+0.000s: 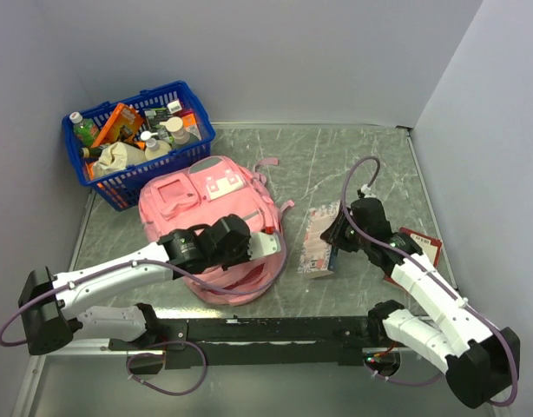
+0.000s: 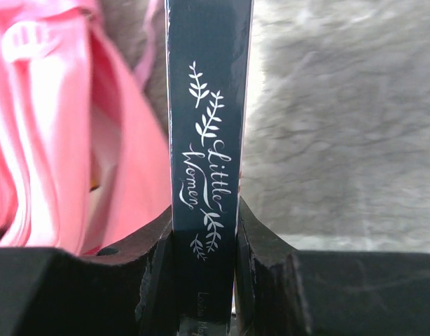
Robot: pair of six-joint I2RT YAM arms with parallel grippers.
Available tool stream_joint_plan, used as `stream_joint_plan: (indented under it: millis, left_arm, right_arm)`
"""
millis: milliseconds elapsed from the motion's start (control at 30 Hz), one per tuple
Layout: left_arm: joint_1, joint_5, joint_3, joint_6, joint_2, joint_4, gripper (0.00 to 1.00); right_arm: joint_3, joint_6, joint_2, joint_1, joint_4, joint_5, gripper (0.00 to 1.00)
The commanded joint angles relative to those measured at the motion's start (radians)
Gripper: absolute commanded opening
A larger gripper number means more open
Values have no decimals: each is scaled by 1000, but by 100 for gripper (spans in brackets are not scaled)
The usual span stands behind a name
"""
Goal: Pack the student bag
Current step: Pick up the book from the center of the board, then place the book in the student bag.
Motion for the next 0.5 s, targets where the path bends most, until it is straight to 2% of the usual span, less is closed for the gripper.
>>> stream_joint_plan:
  millis: [0, 133, 267, 467]
  left_arm:
    - [97, -180, 176, 62, 1, 63, 1]
    - [185, -76, 293, 13, -41, 72, 1]
    - [221, 33, 275, 8, -116, 115, 1]
    - [226, 37, 249, -18, -105, 81, 1]
  right_arm:
    - [-25, 16, -83, -5, 148, -147, 2]
    - [-78, 39, -166, -8, 262, -265, 2]
    - [-108, 56, -229, -8, 331, -361, 2]
    - [-171, 106, -346, -7, 516, -538, 1]
